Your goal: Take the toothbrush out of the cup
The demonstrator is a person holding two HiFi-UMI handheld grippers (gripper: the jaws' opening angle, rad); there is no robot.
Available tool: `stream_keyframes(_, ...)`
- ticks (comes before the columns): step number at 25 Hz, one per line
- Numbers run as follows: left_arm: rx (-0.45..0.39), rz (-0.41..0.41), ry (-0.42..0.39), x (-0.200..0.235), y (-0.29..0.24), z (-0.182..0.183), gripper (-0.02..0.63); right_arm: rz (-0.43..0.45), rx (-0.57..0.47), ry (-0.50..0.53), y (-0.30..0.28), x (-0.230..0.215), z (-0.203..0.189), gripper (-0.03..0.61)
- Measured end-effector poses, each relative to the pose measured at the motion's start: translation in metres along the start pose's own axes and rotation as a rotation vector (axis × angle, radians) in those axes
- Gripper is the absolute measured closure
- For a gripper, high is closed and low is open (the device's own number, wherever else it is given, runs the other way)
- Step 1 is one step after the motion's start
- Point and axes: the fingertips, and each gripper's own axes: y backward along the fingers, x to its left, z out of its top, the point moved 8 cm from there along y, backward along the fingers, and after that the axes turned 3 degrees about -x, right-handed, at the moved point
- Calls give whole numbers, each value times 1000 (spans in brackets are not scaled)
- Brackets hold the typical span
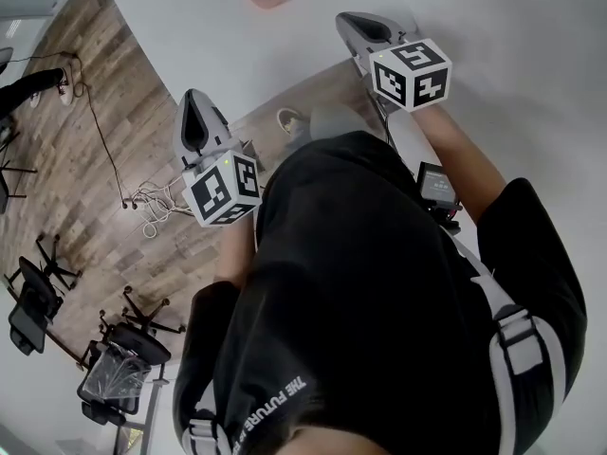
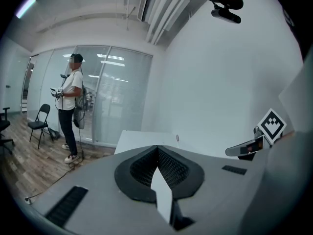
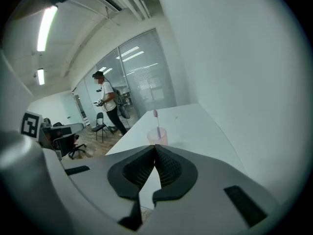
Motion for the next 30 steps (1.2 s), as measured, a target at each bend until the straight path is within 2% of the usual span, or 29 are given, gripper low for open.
stream_keyframes(3, 12, 5, -1, -3, 1, 2, 606, 117, 5, 42, 1, 6, 2, 565)
stream_keyframes(6, 31, 8, -4, -5, -6, 1, 606, 150, 18, 85, -5, 6, 2, 565)
stream_keyframes(8, 36, 9, -11, -8, -11, 0, 607, 165, 0, 70, -7, 0, 1, 565)
stream_keyframes(12, 38, 21, -34, -11, -25, 4, 607, 267, -84, 13, -12, -14, 12, 565)
stream_keyframes(17, 42, 30, -49, -13, -37, 13, 607, 287, -133, 63, -17, -30, 32, 565)
stream_keyframes(24, 15, 39, -59, -17, -90, 38, 607, 321, -179, 96, -44, -63, 66, 565)
stream_keyframes(30, -3, 63, -58, -13, -101, 58, 606, 339, -150, 159, -57, -61, 80, 552)
